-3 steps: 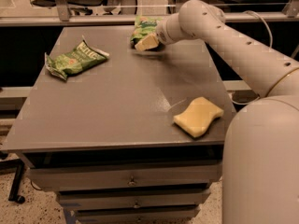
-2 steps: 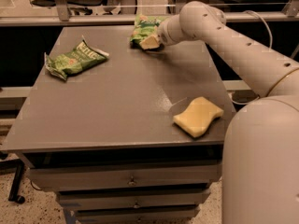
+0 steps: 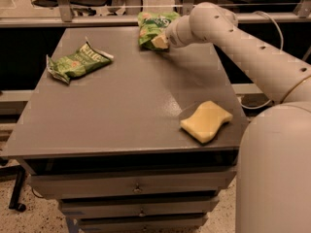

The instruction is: Move green rice chip bag near green jalapeno chip bag

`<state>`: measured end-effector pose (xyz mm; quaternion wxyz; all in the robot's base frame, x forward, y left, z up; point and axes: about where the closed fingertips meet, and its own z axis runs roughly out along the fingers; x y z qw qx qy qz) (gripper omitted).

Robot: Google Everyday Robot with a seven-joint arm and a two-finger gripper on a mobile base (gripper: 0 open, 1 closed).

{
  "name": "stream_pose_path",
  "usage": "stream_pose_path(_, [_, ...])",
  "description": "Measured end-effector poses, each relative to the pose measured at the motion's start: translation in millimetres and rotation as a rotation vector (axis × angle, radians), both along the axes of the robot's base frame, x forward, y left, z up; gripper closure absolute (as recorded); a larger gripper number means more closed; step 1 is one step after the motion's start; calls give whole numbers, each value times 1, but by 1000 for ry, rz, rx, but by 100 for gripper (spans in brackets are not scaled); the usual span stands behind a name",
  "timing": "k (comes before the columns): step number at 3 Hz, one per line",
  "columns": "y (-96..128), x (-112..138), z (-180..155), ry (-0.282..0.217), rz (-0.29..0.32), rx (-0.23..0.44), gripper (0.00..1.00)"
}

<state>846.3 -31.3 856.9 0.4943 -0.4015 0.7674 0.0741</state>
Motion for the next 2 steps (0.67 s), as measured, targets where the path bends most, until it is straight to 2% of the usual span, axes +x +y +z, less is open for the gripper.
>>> stream_pose_path(1, [-3,-3,10,-28,12,-3,100])
stream_pose_path(2, [0,-8,22,-54,43,5,100])
